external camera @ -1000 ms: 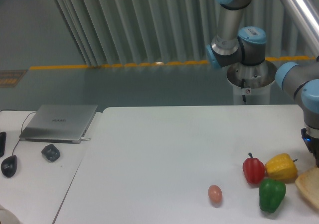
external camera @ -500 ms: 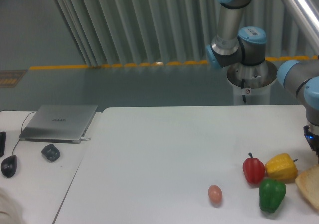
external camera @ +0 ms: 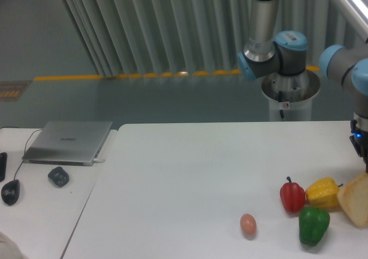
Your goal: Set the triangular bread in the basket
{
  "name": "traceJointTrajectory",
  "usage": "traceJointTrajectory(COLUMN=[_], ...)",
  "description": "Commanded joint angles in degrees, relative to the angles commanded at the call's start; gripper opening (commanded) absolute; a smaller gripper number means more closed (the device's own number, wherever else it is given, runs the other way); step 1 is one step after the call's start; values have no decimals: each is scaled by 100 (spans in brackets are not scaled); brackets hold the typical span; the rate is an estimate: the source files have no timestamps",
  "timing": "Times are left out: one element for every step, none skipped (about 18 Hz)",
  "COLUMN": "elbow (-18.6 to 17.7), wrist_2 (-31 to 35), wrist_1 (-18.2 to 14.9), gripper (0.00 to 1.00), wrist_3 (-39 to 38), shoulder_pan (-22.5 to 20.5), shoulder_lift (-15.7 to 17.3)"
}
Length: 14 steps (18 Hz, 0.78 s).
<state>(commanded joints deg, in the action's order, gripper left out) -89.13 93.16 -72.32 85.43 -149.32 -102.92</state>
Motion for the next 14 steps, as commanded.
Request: traceJointTrajectory(elbow=[70, 123, 167, 203, 212, 220, 220, 229, 264, 282, 291, 291, 291, 291], wrist_2=[-9, -70, -166, -289, -412, -517, -588, -641, -659, -659, -659, -668, -659, -659], wrist_1=[-158, -316, -431, -502, -546, -581, -625, -686, -765, -862, -915, -942, -951, -951], gripper=[0, 0, 0, 0, 0, 0, 0, 0, 0, 0, 0, 0, 0, 0], wrist_3=[35, 44, 53, 114, 219, 368, 517, 719, 982, 1324, 1632, 1905, 2116, 2284], shoulder_pan=[-53, -157, -254, -368, -491, -632, -798, -983, -1176, -1378, -1589, -1783, -1932, -2082], shoulder_lift=[27, 105, 167, 202, 255, 325, 369, 387, 396, 396, 396, 396, 387, 387])
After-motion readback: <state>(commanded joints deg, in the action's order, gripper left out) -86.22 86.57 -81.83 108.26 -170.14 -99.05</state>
